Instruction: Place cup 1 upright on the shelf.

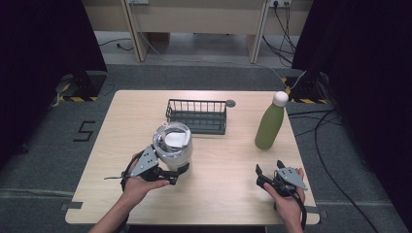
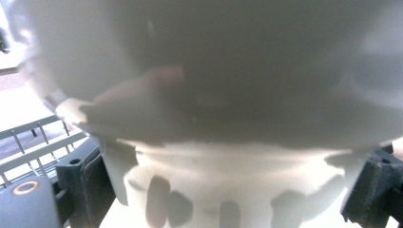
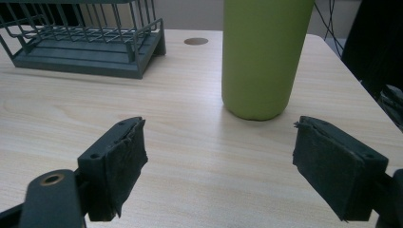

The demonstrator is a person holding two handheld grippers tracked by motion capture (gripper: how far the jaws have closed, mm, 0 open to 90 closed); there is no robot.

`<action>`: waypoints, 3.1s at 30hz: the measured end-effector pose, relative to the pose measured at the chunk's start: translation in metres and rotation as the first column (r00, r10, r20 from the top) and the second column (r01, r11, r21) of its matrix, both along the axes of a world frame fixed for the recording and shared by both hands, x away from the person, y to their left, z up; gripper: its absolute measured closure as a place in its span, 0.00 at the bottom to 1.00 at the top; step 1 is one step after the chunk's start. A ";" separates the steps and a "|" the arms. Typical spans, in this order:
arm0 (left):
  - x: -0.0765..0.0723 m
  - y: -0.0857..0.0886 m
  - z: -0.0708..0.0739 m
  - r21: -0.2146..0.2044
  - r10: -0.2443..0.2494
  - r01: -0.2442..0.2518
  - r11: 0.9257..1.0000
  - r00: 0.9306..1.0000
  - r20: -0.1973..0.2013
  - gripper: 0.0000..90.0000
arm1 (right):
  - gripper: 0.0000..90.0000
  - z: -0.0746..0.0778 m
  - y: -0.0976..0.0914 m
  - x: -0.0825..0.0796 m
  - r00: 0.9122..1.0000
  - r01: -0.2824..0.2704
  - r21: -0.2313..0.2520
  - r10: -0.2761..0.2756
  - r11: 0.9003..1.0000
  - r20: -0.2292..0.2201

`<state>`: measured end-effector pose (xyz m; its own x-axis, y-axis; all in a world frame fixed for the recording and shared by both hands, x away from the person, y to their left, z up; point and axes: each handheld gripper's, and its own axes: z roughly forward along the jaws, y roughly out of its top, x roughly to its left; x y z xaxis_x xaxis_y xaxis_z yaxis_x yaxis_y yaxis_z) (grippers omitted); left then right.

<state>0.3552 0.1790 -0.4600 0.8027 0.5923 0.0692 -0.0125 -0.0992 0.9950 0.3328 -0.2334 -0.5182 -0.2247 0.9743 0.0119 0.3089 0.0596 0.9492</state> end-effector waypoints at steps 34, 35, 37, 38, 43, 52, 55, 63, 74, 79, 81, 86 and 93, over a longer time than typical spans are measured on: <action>0.029 0.004 0.024 -0.014 0.063 -0.063 0.998 0.998 0.030 0.11 | 0.20 0.000 -0.001 0.000 1.000 0.007 -0.002 -0.007 1.000 0.001; 0.029 0.004 0.025 -0.015 0.064 -0.063 0.998 0.998 0.030 0.11 | 0.20 0.000 -0.001 0.000 1.000 0.006 -0.002 -0.006 1.000 0.001; 0.030 0.004 0.025 -0.015 0.065 -0.064 0.998 0.997 0.030 0.11 | 0.20 0.000 -0.001 0.000 1.000 0.006 -0.002 -0.006 1.000 0.001; 0.031 0.004 0.026 -0.016 0.067 -0.066 0.998 0.997 0.031 0.11 | 0.20 0.000 -0.001 0.000 1.000 0.006 -0.002 -0.006 1.000 0.001; 0.035 0.005 0.029 -0.015 0.073 -0.073 0.997 0.997 0.035 0.11 | 0.20 0.000 0.000 0.001 1.000 0.005 -0.002 -0.005 1.000 0.000; 0.041 0.005 0.034 -0.027 0.084 -0.083 0.996 0.996 0.042 0.11 | 0.20 0.000 0.000 0.001 1.000 0.005 -0.001 -0.005 1.000 0.000; 0.044 0.004 0.037 -0.025 0.087 -0.086 0.996 0.995 0.047 0.11 | 0.20 0.000 0.000 0.001 1.000 0.006 -0.005 -0.006 1.000 0.001; 0.049 0.003 0.041 -0.029 0.095 -0.093 0.995 0.994 0.051 0.11 | 0.20 0.000 0.000 0.000 1.000 0.006 -0.001 -0.006 1.000 -0.001; 0.058 0.004 0.047 -0.039 0.114 -0.112 0.993 0.992 0.056 0.11 | 0.20 -0.001 0.000 0.001 1.000 0.007 -0.003 -0.007 1.000 -0.003; 0.062 0.005 0.049 -0.048 0.121 -0.119 0.992 0.991 0.052 0.11 | 0.20 -0.001 0.000 0.001 1.000 0.006 -0.004 -0.006 1.000 -0.003; 0.063 0.005 0.050 -0.047 0.124 -0.122 0.991 0.991 0.051 0.11 | 0.20 -0.001 0.000 0.001 1.000 0.007 -0.004 -0.007 1.000 -0.004; 0.066 0.005 0.052 -0.049 0.126 -0.123 0.991 0.991 0.051 0.11 | 0.20 -0.001 0.000 0.001 1.000 0.007 -0.003 -0.007 1.000 -0.004; 0.071 0.006 0.056 -0.051 0.136 -0.134 0.990 0.989 0.051 0.11 | 0.20 -0.001 0.000 0.001 1.000 0.008 -0.004 -0.008 1.000 -0.004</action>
<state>0.4258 0.1847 -0.4040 0.7109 0.6987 0.0803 -0.0567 -0.0568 0.9968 0.3335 -0.2338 -0.5191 -0.2171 0.9761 0.0088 0.3134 0.0611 0.9476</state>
